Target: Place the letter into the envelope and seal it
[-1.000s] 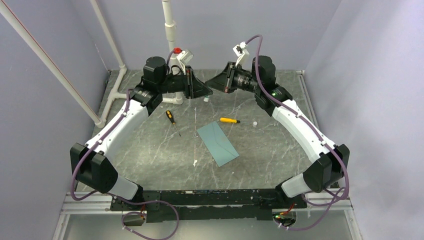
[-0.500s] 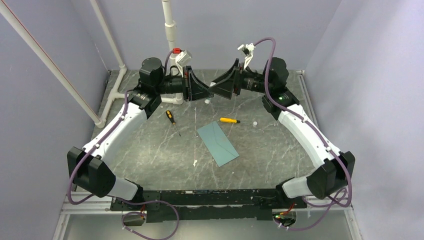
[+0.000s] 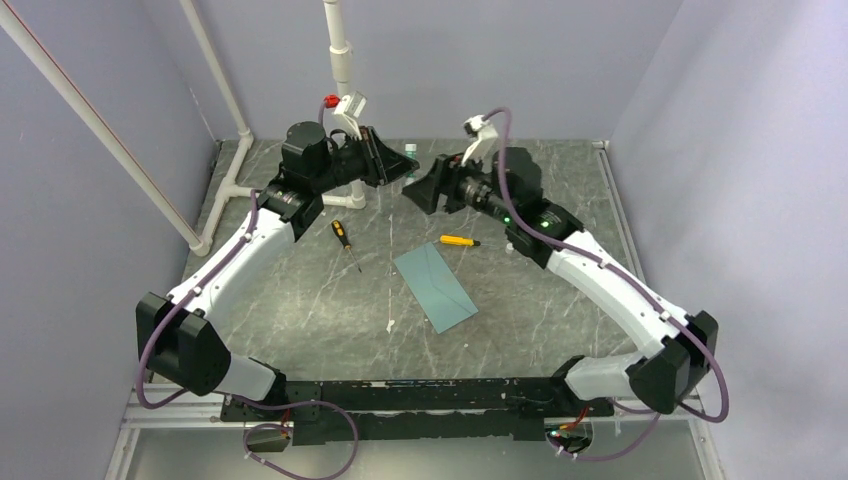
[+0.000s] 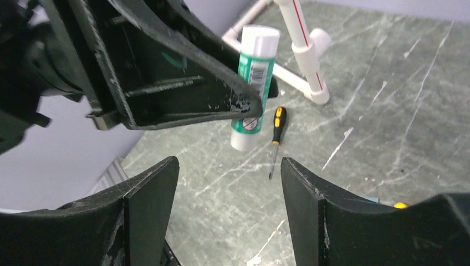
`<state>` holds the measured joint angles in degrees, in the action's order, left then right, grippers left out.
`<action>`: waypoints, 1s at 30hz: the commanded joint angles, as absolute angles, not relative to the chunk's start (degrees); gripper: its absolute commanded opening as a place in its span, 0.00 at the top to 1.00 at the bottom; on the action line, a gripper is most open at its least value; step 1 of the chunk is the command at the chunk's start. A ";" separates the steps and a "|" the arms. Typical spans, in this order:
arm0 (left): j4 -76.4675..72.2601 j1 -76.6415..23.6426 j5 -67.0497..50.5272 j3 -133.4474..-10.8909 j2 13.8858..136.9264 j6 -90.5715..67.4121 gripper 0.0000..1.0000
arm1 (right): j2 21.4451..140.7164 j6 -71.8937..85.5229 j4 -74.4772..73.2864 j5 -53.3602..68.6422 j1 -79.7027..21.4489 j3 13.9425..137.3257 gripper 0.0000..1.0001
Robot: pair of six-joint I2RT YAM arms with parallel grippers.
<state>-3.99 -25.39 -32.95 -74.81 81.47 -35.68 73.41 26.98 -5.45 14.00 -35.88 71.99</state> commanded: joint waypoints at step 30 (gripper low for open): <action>4.25 -17.41 -54.83 -79.50 81.20 -46.89 0.32 | 80.47 -8.71 -15.70 27.57 -38.70 81.45 1.00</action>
